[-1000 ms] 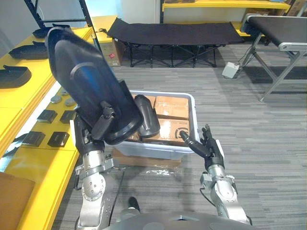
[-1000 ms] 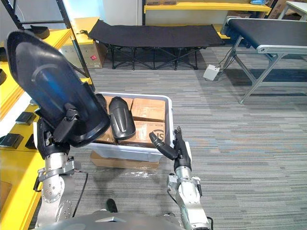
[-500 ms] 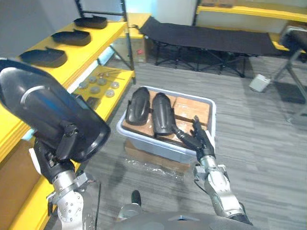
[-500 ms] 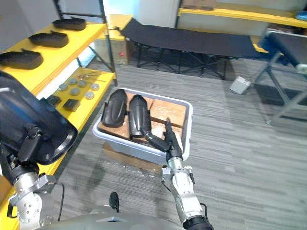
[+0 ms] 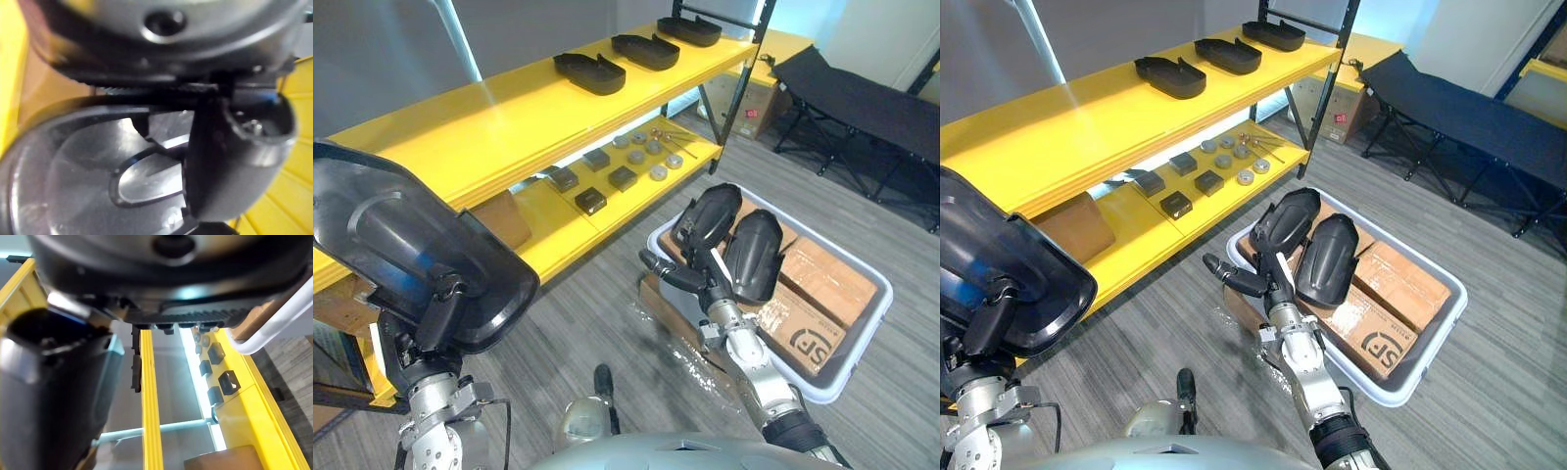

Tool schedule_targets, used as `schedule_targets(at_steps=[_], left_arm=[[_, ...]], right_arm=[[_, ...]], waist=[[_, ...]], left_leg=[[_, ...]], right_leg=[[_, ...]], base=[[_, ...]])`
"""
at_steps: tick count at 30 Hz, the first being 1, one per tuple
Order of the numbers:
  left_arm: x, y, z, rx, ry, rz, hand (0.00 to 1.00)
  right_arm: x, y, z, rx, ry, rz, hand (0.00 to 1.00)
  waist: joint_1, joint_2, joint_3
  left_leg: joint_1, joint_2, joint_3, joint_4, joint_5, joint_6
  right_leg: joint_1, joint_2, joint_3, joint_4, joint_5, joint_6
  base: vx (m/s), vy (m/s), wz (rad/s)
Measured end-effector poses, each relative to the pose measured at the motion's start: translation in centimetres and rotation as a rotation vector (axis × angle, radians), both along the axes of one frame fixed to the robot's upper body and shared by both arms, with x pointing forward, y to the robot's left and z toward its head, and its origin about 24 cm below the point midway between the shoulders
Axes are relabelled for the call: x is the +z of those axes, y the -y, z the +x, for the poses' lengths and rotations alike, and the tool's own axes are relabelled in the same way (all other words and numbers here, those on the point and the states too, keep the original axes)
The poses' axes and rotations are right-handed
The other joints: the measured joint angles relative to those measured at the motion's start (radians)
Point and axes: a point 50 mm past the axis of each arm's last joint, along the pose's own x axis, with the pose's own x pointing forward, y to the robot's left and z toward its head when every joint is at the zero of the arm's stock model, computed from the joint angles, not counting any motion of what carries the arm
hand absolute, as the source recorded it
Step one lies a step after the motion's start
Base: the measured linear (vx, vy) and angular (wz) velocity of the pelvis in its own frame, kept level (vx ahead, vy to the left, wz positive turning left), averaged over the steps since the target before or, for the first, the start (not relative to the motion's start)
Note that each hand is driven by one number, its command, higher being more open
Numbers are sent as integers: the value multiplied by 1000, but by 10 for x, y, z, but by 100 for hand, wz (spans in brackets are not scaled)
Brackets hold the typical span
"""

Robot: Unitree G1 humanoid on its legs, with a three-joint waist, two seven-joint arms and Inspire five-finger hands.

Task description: Walk over and take three plastic housings, then place them on the shelf

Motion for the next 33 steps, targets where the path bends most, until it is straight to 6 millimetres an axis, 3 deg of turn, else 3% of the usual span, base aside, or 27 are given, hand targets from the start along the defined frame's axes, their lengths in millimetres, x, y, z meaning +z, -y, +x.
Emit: schedule_targets(at_steps=[5,6,8,12,16,18,21,22,23,24,30,33], left_arm=[[7,7,12,-169,44,58,0],[9,9,15,-191,56,65,0],[18,17,32,-295,119,86,0],[31,31,54,-417,200,116,0],[24,31,51,-427,169,107,0],[16,31,47,-429,133,94,0],[6,34,40,-445,74,72,0],[4,34,39,-451,68,71,0],[4,34,39,-459,68,74,0],[4,34,38,-462,65,75,0],[8,29,39,-462,82,100,0],[9,24,38,-467,87,122,0]], right_arm=[[1,-3,-2,18,6,11,100],[3,-3,-2,17,11,11,100],[6,0,-6,5,26,20,100],[5,1,-9,24,24,21,100],[6,1,-10,105,36,-32,100],[5,5,-11,135,36,-55,100],[8,16,-11,144,53,-93,100],[10,19,-10,136,65,-95,100],[12,20,-9,131,81,-92,100],[14,21,-8,128,89,-89,100],[28,2,6,99,165,-26,100],[30,2,7,66,173,-20,100]], waist=[[-6,-11,13],[-13,-12,12],[-45,-11,16],[-58,-9,28],[-56,30,55],[-55,39,62],[-56,42,66],[-55,34,70],[-48,24,79],[-36,40,71],[-22,-3,94],[-7,-3,94]], left_leg=[[0,-23,38,-9,-7,-1],[-6,-25,30,-9,-10,5],[-23,-60,-33,-10,0,40],[-26,-88,-109,-26,30,36],[-31,-56,-140,-24,64,8],[-31,-43,-150,-17,66,4],[-51,-35,-149,24,7,-27],[-65,-36,-137,46,-40,-42],[-85,-38,-127,97,-49,-12],[-82,-37,-133,162,-41,4],[-99,-112,-187,190,-72,38],[-88,-128,-219,205,-110,44]], right_leg=[[-33,-35,54,25,2,-6],[-48,-41,82,42,-7,-21],[-66,-39,201,77,-53,-83],[-52,-27,269,107,-104,-71],[-49,15,268,139,-142,-20],[-51,25,260,173,-168,-19],[-53,22,236,209,-194,-31],[-55,4,225,204,-193,-34],[-59,-13,214,208,-197,-40],[-59,-10,213,211,-201,-33],[-16,-52,153,232,-173,10],[-28,-86,164,343,-126,-43]], base=[[-54,107,-10],[20,68,22],[36,74,70],[9,11,72],[-105,-93,20],[-139,-94,16],[-60,-58,23],[-1,2,19],[37,6,10],[61,18,9],[114,37,38],[125,94,42]])
